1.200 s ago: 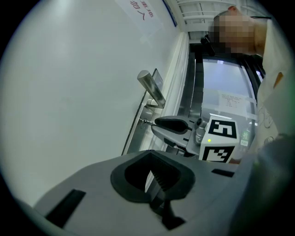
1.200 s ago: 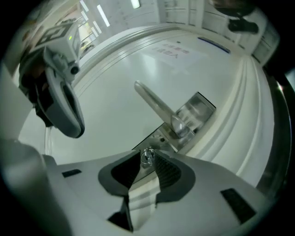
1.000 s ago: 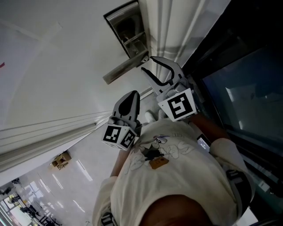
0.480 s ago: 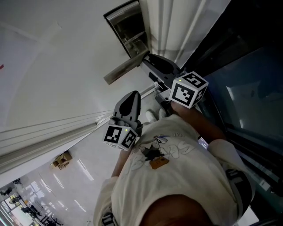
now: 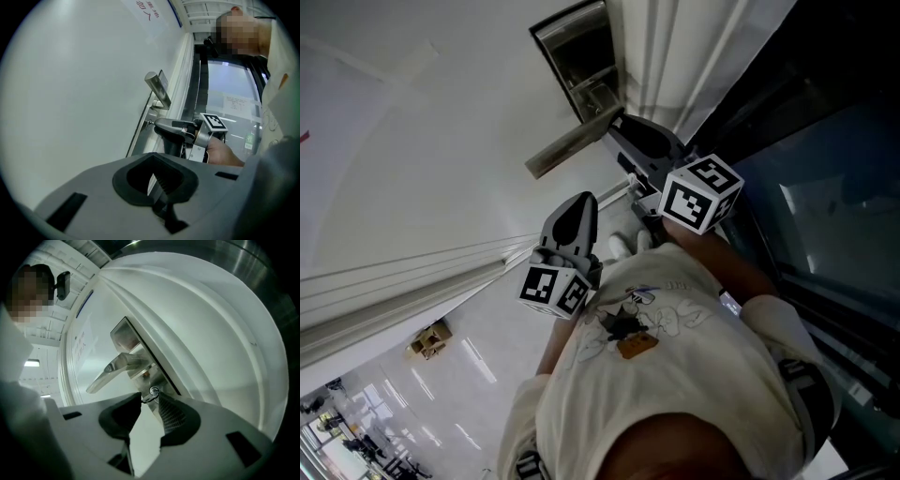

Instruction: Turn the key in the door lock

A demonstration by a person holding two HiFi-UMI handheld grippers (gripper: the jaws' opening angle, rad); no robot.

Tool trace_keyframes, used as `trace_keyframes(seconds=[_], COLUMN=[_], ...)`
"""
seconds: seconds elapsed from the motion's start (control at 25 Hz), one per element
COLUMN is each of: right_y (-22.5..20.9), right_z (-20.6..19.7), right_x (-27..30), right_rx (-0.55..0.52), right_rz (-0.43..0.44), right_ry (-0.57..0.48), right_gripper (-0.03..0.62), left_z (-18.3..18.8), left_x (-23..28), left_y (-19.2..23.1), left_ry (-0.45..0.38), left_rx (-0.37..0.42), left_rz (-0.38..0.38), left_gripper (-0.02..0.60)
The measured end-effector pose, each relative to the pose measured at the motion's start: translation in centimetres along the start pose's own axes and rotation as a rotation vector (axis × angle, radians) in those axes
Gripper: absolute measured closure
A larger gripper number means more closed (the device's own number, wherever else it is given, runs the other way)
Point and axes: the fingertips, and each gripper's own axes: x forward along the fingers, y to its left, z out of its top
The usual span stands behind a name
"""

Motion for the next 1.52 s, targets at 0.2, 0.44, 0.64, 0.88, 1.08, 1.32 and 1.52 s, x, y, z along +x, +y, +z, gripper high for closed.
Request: trace_keyframes(seconds=[0.2,0.44,0.64,0.88,1.08,1.32,1.52], right_y=[0.2,0.1,-0.1,-0.5,-0.6,-0.4,-0.5], right_z=[-0.1,-0.2,-0.5,-0.9,-2.0,-3.5,-4.6], right_x=[0.0,-0.2,-0.9,-2.9,-4.2,-4.8,-5.1], right_rx=[-0.106,-0.111,-0.117,-0.193,-0.309,-0.337,-0.358], right_rz=[-0.035,-0.045,-0.061,-0.101,-0.137,-0.145,-0.153], right_ry=[0.017,0.016,0.025,0.017,0.039,0.049,0.055], right_gripper=[0.477,0.473,0.457,0.576,0.588,0.588,0.588], left_z=[0.0,0.0,0.0,-0.2,0.1,0.2,0.3], left_x=[0.0,-0.1,0.0,0.3,0.7,1.1,1.4], left_y=[0.0,0.1,-0.1,-0.4,-0.7,-0.9,-1.0], left_ry=[0.002,0.003,0.002,0.013,0.014,0.016,0.018], left_rx=[-0.004,-0.005,0.000,0.006,0.012,0.022,0.028], left_rz=[-0.004,-0.004,-0.017,-0.035,-0.041,-0.043,-0.038], left_gripper=[0.577,0.577,0.577,0.577,0.576,0.577,0.575])
